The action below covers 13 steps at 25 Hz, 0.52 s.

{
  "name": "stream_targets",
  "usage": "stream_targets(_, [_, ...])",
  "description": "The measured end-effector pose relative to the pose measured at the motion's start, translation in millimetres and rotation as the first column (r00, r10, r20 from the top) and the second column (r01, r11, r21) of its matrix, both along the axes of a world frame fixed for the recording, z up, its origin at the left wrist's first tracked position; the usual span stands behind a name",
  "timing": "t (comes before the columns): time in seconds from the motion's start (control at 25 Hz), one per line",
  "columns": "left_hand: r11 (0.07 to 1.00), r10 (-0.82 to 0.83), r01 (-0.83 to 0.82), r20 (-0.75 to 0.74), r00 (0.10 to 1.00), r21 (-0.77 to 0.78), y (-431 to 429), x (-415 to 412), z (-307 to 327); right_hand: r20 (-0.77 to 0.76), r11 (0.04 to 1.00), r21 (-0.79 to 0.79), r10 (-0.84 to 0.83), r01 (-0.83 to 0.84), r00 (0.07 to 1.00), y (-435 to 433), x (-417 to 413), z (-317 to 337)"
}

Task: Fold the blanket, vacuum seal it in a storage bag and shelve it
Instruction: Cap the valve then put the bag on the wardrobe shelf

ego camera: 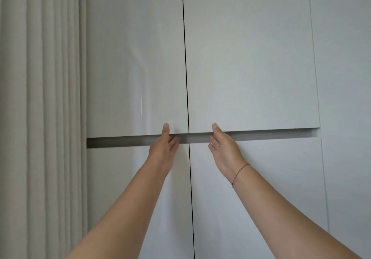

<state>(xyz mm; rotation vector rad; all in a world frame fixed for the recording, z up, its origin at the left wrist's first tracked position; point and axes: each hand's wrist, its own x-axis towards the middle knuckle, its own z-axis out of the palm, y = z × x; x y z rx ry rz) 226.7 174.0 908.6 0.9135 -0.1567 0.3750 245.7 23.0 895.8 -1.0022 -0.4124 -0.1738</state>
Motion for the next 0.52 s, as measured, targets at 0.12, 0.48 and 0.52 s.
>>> stream_targets(0.12, [0.993,-0.090,0.091,0.021,0.996,-0.076,1,21,9,-0.034,0.992,0.092,0.095,-0.092,0.995,1,16,12])
stream_targets(0.48, [0.987,-0.102,0.098,-0.025,0.995,-0.124,-7,20,10,-0.160,0.974,0.133,0.204,-0.183,0.966,-12,11,15])
stream_targets(0.52, [0.989,-0.095,0.091,-0.025,0.995,-0.119,-8,14,8,-0.171,0.975,0.127,0.200,-0.180,0.965,-13,6,14])
